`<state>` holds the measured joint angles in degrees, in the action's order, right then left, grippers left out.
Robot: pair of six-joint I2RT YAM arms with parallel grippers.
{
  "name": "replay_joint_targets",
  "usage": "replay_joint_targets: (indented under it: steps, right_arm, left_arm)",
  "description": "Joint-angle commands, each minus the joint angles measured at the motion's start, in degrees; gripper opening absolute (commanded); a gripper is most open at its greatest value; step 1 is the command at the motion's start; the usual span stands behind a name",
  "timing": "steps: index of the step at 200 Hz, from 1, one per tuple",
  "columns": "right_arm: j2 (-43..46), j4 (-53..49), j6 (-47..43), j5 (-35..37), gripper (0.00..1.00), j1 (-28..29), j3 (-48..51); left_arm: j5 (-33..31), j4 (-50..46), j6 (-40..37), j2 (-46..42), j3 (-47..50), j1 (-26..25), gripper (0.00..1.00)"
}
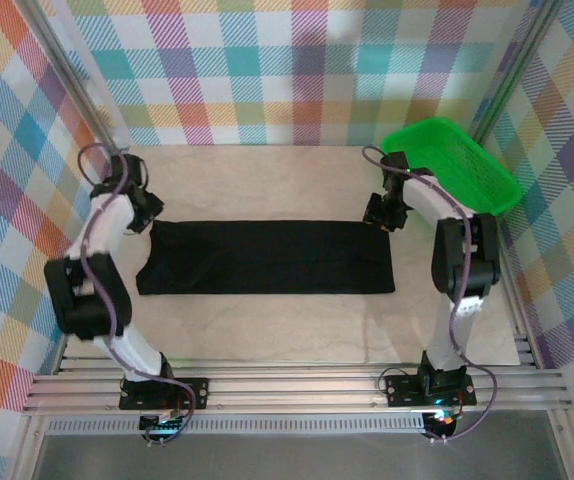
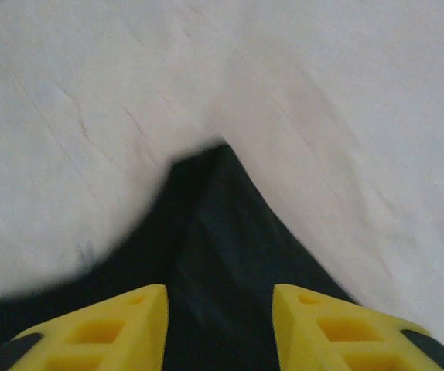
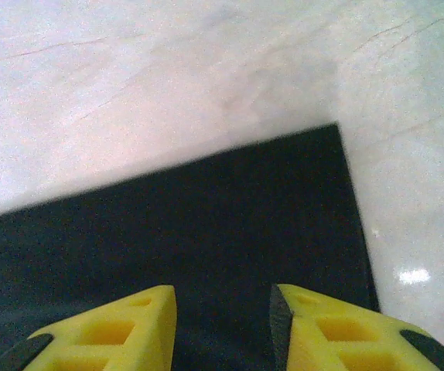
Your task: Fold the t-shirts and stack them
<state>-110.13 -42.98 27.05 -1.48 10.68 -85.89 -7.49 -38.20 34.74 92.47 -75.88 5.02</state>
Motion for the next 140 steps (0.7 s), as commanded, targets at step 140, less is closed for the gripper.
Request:
replay_joint_targets:
  steps: [140]
  right_arm:
    - [28.04,20.56,6.67,-30.17,0.49,8.4,22.51]
  left_arm:
    - [-3.77,-3.64,-13.84,0.85,18.82,-30.24,0.33]
